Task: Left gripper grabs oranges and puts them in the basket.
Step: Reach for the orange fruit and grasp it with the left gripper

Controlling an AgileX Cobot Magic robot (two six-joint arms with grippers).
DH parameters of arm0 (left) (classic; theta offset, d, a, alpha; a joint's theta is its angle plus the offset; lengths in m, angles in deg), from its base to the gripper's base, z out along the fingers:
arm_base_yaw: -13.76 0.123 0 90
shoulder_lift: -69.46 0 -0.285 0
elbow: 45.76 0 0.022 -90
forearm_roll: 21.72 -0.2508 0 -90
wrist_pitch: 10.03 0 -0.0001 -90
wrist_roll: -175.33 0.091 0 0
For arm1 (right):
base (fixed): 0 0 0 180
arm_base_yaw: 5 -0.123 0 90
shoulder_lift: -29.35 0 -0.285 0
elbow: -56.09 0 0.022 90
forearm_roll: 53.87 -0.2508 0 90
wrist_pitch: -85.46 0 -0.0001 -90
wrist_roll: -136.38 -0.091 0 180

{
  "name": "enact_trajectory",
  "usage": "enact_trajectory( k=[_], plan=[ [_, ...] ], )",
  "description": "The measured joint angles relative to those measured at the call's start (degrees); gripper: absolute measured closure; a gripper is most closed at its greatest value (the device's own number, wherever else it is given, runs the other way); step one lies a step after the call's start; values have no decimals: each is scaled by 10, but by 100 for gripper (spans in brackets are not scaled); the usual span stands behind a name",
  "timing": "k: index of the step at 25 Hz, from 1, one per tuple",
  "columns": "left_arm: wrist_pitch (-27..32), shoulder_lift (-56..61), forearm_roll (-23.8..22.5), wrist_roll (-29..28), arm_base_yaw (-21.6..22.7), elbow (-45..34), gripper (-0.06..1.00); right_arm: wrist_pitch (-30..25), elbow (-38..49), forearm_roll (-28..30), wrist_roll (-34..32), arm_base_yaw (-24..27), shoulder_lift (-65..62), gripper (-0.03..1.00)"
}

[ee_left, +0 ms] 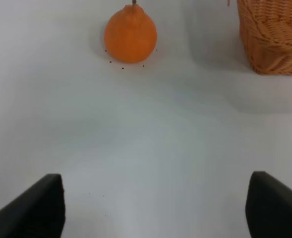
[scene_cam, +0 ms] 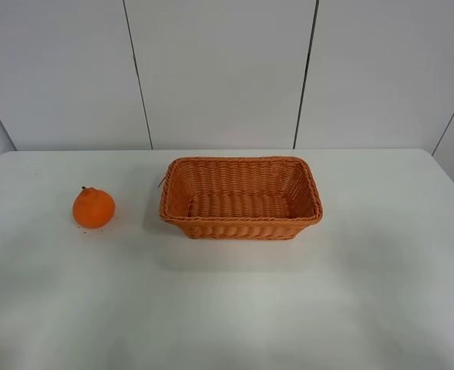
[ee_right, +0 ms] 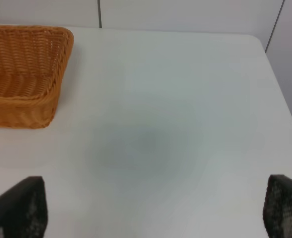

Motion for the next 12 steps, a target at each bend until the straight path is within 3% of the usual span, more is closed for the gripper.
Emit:
enact_trajectory(
  k=[12],
  plan=[
    [-7, 0, 0, -1, 0, 1, 10, 0, 0, 0, 0, 0, 0, 27]
  ],
)
